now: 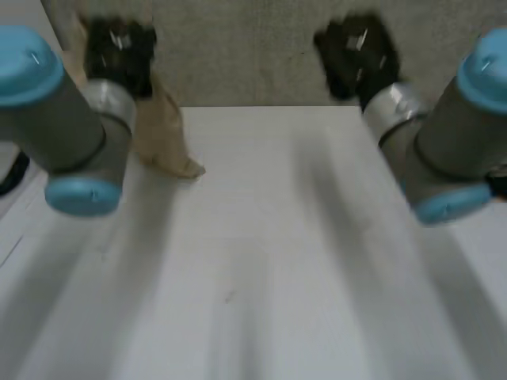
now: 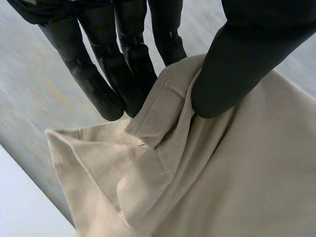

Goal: Fold the laundry.

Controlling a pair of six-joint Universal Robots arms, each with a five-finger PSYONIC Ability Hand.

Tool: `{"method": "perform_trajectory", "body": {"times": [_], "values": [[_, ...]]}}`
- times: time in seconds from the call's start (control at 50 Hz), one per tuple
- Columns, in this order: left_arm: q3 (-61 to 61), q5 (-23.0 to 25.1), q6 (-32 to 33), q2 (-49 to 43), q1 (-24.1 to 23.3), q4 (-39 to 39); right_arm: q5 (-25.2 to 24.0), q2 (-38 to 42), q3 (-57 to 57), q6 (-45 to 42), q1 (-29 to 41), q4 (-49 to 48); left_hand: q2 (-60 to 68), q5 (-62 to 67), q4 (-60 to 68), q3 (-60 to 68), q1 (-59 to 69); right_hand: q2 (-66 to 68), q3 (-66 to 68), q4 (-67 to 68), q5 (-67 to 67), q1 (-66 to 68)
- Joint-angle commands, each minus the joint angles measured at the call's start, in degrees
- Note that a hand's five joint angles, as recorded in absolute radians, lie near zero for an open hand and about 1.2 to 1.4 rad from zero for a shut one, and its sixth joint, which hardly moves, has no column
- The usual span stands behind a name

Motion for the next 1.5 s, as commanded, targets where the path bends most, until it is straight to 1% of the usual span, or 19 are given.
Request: {"method": "perform_trajectory", "body": {"times": [0.02, 0.04, 0.1, 0.24, 0.56, 0.64, 0.74, 0.78, 0.8, 0.82, 0.84, 0.94, 1.0, 1.08, 1.1, 1.18, 1.26, 1.34, 1.5], "values": [[-11.4, 0.5, 4.3, 0.3, 0.4, -0.3, 0.5, 2.6, 8.4, 0.1, 1.7, 5.3, 11.4, 14.6, 11.6, 12.0, 12.9, -25.8, -26.8, -27.0, -26.9, -25.4], [-13.0, 0.7, 6.1, 1.0, 0.6, -0.3, 1.3, 3.8, 8.2, 0.3, 2.1, 6.7, 11.4, 14.6, 11.6, 12.0, 12.9, -38.5, -39.5, -39.7, -39.6, -38.2], [-14.4, 1.0, 8.6, 2.9, 0.8, -0.3, 3.0, 5.3, 7.2, 1.3, 2.4, 9.1, 11.4, 14.6, 11.6, 12.0, 12.9, -53.5, -54.5, -54.7, -54.5, -53.1], [-14.8, 1.4, 10.3, 11.6, 1.0, -0.3, 7.4, 9.5, -0.8, 12.3, 3.6, 17.3, 11.4, 14.6, 11.6, 12.0, 12.9, -53.5, -54.5, -54.7, -54.5, -53.1], [-10.3, 3.7, 7.5, 20.3, -3.6, -8.1, 0.3, 18.8, -12.4, 31.5, 11.0, 19.9, 11.4, 14.6, 11.6, 12.0, 12.9, -53.5, -54.5, -54.7, -54.5, -53.1], [-10.4, 3.3, 6.9, 20.9, -4.4, -8.3, 1.8, 22.1, -14.3, 34.6, 13.8, 19.1, 11.4, 14.6, 11.6, 12.0, 12.9, -53.5, -54.5, -54.7, -54.5, -53.1], [-10.0, 1.7, 4.3, 23.5, -4.6, -8.7, 7.7, 27.5, -19.0, 34.7, 15.4, 19.0, 11.4, 14.6, 11.6, 12.0, 12.9, -52.8, -53.8, -54.0, -53.9, -52.4], [-9.9, 1.6, 3.3, 24.5, -4.7, -8.9, 10.3, 28.4, -20.1, 34.3, 15.2, 19.1, 11.4, 14.6, 11.6, 12.0, 12.9, -42.6, -43.6, -43.8, -43.7, -42.2], [-9.9, 1.6, 2.9, 25.0, -4.7, -8.9, 11.2, 28.5, -20.7, 34.0, 14.9, 19.1, 11.4, 14.6, 11.6, 12.0, 12.9, -29.9, -30.9, -31.1, -30.9, -29.5], [-9.9, 1.7, 2.4, 25.9, -4.5, -9.3, 13.2, 28.4, -21.2, 32.9, 14.0, 19.4, 11.4, 14.6, 11.6, 12.0, 12.9, 7.7, 6.7, 6.5, 6.7, 8.1], [-10.0, 1.7, 2.2, 26.3, -4.5, -9.5, 14.0, 28.1, -21.2, 32.1, 13.4, 19.8, 11.4, 14.6, 11.6, 12.0, 12.9, 16.4, 15.4, 15.2, 15.4, 16.8], [-10.5, 2.4, 1.8, 27.4, -2.9, -10.3, 15.2, 22.8, -18.7, 24.2, 10.6, 24.9, 11.4, 14.6, 11.6, 12.0, 12.9, 16.5, 15.5, 15.3, 15.5, 16.9], [-10.7, 3.1, 1.6, 26.9, -0.4, -11.4, 14.3, 13.9, -14.1, 17.1, 7.2, 27.1, 11.4, 14.6, 11.6, 12.0, 12.9, 16.5, 15.5, 15.3, 15.5, 16.9], [-10.8, 4.6, 0.9, 25.8, 1.9, -14.6, 9.5, 1.1, -7.7, 10.7, 2.0, 27.1, 11.4, 14.6, 11.6, 12.0, 12.9, 16.5, 15.5, 15.3, 15.5, 16.9], [-10.6, 5.3, 0.4, 25.3, 2.7, -16.0, 6.1, -3.1, -5.5, 9.5, 0.3, 27.4, 11.4, 14.6, 11.6, 12.0, 12.9, 16.5, 15.5, 15.3, 15.5, 16.9], [-10.4, 6.9, -1.8, 24.8, 4.6, -19.3, -0.5, -10.8, -3.4, 8.4, -2.8, 28.9, 11.4, 14.6, 11.6, 12.0, 12.9, 16.5, 15.5, 15.3, 15.5, 16.9], [-9.6, 8.1, -3.2, 24.6, 5.0, -21.2, -2.6, -11.5, -2.8, 9.4, -5.4, 36.3, 11.4, 14.6, 11.6, 12.0, 12.9, 16.5, 15.5, 15.3, 15.5, 16.9], [-8.7, 8.3, -4.3, 24.6, 4.5, -21.9, -2.9, -7.3, -1.2, 12.4, -4.5, 41.1, 11.4, 14.6, 11.6, 12.0, 12.9, -35.9, -36.9, -37.1, -36.9, -35.5], [-5.7, 6.3, -4.5, 24.0, 0.6, -22.6, -2.6, 1.5, 3.0, 28.1, 1.8, 37.8, 11.4, 14.6, 11.6, 12.0, 12.9, -51.3, -52.3, -52.5, -52.3, -50.9]]}}
